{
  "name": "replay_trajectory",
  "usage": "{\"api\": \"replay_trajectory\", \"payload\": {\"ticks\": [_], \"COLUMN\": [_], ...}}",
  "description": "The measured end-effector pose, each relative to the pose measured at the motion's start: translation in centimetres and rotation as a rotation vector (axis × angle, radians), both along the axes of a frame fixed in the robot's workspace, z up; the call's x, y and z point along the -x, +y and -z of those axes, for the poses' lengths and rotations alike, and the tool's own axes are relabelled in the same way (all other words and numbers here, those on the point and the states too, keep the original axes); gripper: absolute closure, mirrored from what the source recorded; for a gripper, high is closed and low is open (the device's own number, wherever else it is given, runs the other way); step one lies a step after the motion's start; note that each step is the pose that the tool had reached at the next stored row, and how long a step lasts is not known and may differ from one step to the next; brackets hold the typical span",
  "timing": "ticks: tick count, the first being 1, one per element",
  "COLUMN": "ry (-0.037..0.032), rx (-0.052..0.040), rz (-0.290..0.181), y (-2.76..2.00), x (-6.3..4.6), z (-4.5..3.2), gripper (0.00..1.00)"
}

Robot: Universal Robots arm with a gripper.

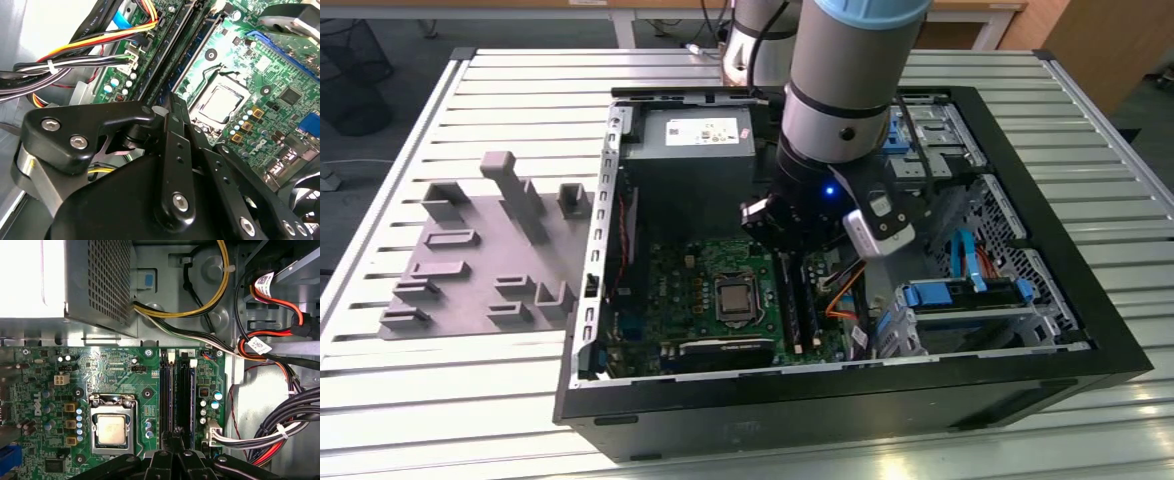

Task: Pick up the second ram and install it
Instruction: 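Press down the second ram until it locks into place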

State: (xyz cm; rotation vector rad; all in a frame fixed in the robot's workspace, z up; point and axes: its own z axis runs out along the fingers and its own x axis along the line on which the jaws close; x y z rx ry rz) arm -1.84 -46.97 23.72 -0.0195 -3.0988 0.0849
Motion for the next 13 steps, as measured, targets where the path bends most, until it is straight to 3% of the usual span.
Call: {"api": "replay_trajectory", "payload": {"ticks": [13], "ry": [0.0005], "rx": [0.0012], "rz": [0.0], "y": [-0.02], "x": [0.0], "z": [1.83], "gripper": [0.89]}}
